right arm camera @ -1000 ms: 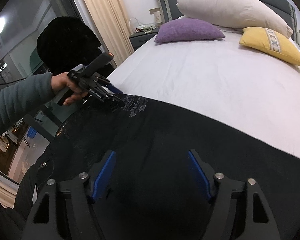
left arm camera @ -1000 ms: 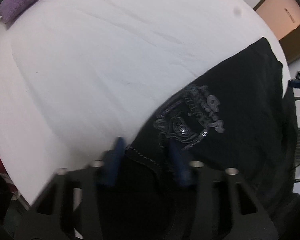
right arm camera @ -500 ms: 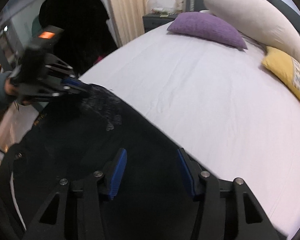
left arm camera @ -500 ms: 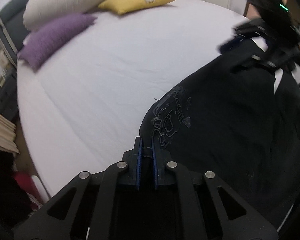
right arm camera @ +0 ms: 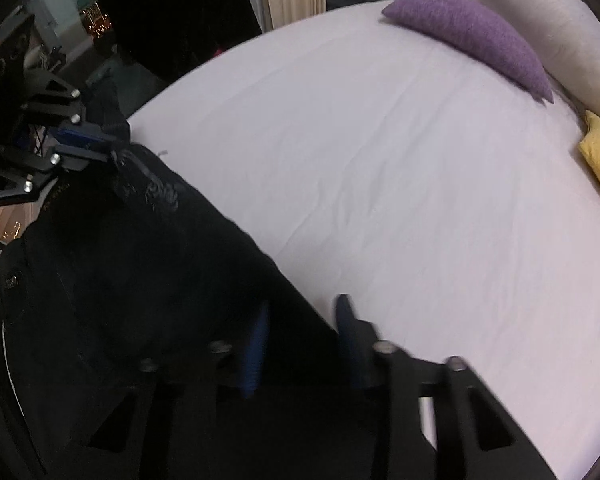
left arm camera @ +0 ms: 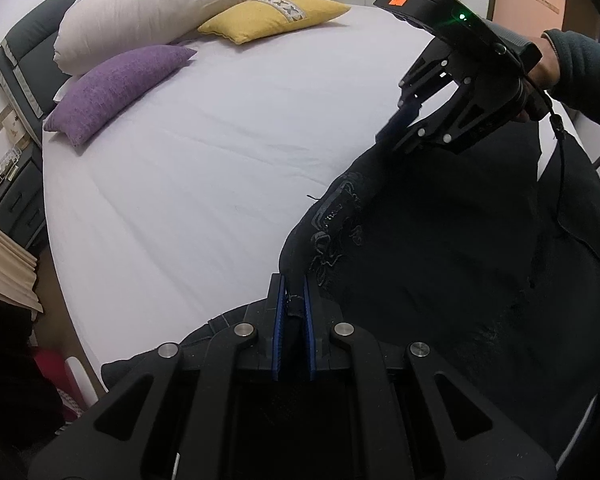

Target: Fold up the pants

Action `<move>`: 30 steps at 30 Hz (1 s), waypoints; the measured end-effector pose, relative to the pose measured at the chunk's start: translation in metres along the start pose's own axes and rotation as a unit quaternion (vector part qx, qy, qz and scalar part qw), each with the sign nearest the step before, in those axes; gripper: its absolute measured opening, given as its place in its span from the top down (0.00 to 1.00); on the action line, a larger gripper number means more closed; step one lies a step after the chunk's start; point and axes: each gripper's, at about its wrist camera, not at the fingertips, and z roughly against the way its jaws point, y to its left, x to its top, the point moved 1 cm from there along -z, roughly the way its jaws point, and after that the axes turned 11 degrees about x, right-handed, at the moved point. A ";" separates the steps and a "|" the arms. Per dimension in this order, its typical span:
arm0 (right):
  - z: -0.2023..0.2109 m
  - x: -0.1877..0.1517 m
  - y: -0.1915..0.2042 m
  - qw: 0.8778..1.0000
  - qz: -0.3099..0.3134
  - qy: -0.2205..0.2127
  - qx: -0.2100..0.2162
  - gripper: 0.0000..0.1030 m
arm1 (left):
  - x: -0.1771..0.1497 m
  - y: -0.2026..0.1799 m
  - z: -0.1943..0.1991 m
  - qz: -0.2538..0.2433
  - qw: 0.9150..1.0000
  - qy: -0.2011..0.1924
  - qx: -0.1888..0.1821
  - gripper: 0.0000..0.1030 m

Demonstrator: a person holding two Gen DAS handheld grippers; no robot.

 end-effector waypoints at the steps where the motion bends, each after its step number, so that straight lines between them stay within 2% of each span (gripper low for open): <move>1: 0.001 -0.002 -0.002 1.000 -0.008 0.000 0.001 0.88 | 0.001 0.000 0.000 0.000 1.000 0.000 0.001 0.92; 9: 0.023 -0.014 -0.006 0.993 -0.103 -0.055 0.026 0.94 | -0.002 0.005 0.007 0.016 1.000 -0.003 0.000 0.93; 11: 0.030 -0.022 -0.006 0.982 -0.158 -0.090 0.053 0.94 | -0.004 0.005 0.012 0.023 1.000 -0.005 -0.002 0.93; 16: 0.037 -0.040 0.011 0.952 -0.226 -0.166 0.120 0.94 | -0.014 -0.007 0.025 0.028 1.000 -0.007 -0.005 0.93; 21: 0.032 -0.063 0.020 0.920 -0.289 -0.200 0.176 0.94 | -0.035 -0.025 0.045 0.036 0.999 -0.005 -0.015 0.93; 23: 0.027 -0.071 0.027 0.913 -0.302 -0.201 0.187 0.94 | -0.046 -0.035 0.052 0.034 0.999 -0.002 -0.015 0.93; 25: 0.027 -0.075 0.036 0.919 -0.293 -0.192 0.179 0.94 | -0.056 -0.044 0.060 0.034 0.999 0.001 -0.019 0.93; 29: 0.035 -0.077 0.067 0.949 -0.238 -0.151 0.144 0.94 | -0.078 -0.066 0.081 0.012 1.000 0.001 -0.019 0.93; 30: 0.035 -0.080 0.080 0.960 -0.214 -0.130 0.124 0.94 | -0.085 -0.073 0.085 0.002 1.000 0.004 -0.016 0.93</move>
